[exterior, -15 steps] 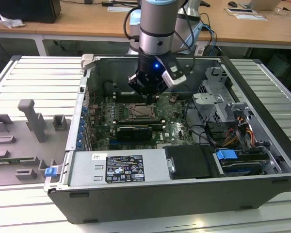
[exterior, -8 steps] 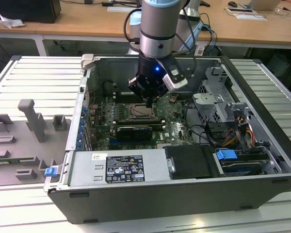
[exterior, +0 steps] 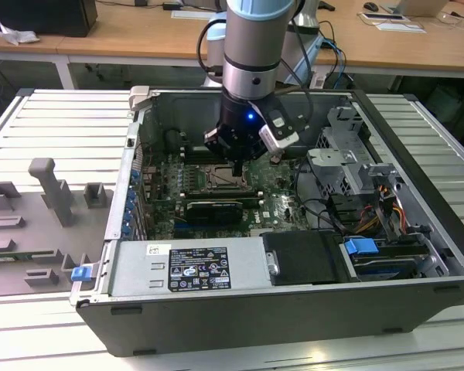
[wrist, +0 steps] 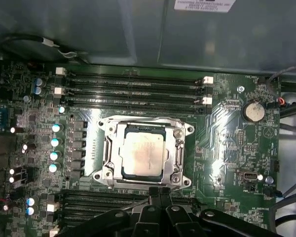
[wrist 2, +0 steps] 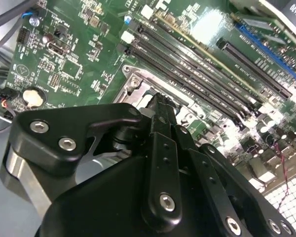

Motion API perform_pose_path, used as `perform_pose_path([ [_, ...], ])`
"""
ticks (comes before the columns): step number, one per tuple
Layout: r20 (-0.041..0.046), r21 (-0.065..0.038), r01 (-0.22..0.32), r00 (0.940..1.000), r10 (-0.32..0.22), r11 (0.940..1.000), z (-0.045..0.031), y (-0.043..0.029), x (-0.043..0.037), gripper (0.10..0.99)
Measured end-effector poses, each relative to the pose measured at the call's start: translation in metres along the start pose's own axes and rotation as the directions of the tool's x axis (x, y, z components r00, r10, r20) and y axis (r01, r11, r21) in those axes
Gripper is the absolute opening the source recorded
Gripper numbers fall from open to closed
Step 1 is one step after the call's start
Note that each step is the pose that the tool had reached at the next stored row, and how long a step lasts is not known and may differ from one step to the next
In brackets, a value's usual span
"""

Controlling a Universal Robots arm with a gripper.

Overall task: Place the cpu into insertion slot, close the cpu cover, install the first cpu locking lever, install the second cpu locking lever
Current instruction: 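Install the second cpu locking lever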

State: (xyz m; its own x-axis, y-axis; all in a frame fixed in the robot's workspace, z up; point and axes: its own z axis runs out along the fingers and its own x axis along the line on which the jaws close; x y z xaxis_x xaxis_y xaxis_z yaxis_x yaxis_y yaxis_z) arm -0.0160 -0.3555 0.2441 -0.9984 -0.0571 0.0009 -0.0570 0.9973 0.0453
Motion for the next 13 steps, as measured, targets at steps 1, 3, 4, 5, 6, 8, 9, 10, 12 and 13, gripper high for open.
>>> perform_pose_path([
  [1,0.0000,-0.001,0.000,1.0000,0.000,1.0000,0.0000,-0.0009,0.0004,0.106],
  [3,0.0000,-0.002,0.000,1.0000,0.000,1.0000,0.0000,-0.0023,0.0016,0.106],
  [4,0.0001,-0.002,0.001,1.0000,-0.001,1.0000,0.0001,-0.0028,0.0036,0.106],
  [5,0.0001,-0.003,0.001,1.0000,-0.001,1.0000,0.0002,-0.0031,0.0050,0.106],
  [6,0.0001,-0.003,0.001,1.0000,-0.001,1.0000,0.0003,-0.0033,0.0062,0.106],
  [8,0.0002,-0.005,0.001,1.0000,-0.001,1.0000,0.0005,-0.0067,0.0080,0.106],
  [9,0.0003,-0.006,0.001,1.0000,-0.001,1.0000,0.0006,-0.0087,0.0087,0.106],
  [10,0.0004,-0.007,0.000,1.0000,0.000,1.0000,0.0006,-0.0102,0.0094,0.106],
  [12,0.0004,-0.007,0.001,1.0000,-0.001,1.0000,0.0008,-0.0114,0.0104,0.106],
  [13,0.0004,-0.008,0.001,1.0000,-0.001,1.0000,0.0009,-0.0121,0.0121,0.106],
])
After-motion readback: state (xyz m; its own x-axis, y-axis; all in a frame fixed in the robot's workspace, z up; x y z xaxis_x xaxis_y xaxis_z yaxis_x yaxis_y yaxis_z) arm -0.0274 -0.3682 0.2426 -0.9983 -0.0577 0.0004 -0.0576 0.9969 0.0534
